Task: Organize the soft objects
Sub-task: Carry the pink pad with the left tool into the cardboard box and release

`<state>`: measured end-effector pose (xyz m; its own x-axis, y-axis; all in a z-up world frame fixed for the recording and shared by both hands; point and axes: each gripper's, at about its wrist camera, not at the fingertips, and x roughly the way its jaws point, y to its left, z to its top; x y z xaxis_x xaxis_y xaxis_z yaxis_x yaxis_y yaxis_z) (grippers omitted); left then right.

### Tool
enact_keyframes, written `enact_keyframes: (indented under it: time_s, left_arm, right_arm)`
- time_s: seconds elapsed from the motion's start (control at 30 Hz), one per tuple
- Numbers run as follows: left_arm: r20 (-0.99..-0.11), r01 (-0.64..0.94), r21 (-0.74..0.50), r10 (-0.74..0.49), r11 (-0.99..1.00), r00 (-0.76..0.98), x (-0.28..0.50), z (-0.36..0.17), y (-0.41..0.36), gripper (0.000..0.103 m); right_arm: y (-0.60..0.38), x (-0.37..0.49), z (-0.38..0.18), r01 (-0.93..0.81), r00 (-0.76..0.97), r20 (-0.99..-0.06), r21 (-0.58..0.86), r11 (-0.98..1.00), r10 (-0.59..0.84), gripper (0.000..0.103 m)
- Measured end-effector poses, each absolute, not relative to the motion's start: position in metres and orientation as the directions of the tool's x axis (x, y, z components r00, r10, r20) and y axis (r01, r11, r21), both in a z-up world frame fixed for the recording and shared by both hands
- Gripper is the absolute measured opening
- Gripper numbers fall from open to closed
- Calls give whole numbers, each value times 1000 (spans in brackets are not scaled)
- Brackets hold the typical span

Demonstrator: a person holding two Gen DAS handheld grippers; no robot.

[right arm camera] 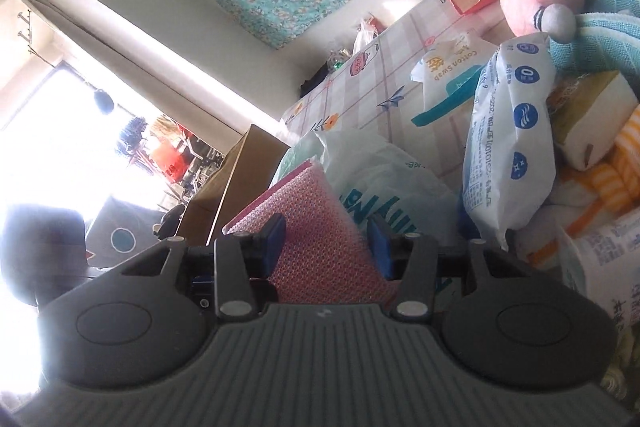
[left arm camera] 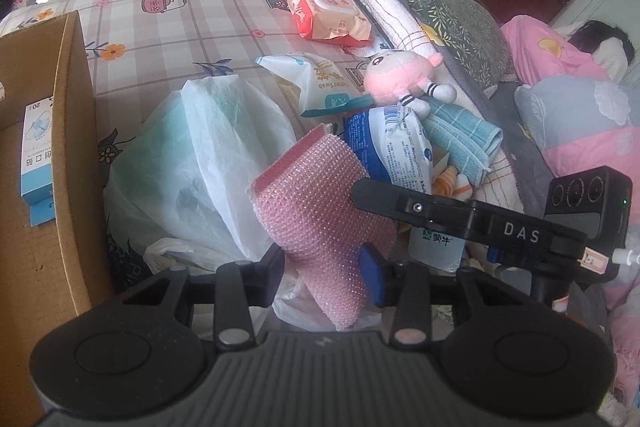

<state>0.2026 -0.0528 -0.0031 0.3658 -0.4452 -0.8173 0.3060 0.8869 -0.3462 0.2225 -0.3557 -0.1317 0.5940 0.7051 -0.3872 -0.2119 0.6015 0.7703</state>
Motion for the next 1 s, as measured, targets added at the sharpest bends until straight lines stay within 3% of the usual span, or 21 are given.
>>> enact_keyframes:
  time_s: [0.6, 0.8, 1.0]
  left_arm:
    - [-677, 333, -372, -499, 866, 541, 143, 64, -2, 48]
    - [-648, 228, -340, -403, 912, 647, 135, 90, 62, 48]
    - [-708, 43, -333, -280, 942, 649, 165, 84, 143, 50]
  right_arm:
    - [-303, 152, -21, -276, 612, -410, 691, 668, 677, 46]
    - [-227, 182, 14, -354, 497, -415, 705, 615, 762, 47]
    - [-123, 235, 21, -406, 345, -490, 691, 598, 800, 48]
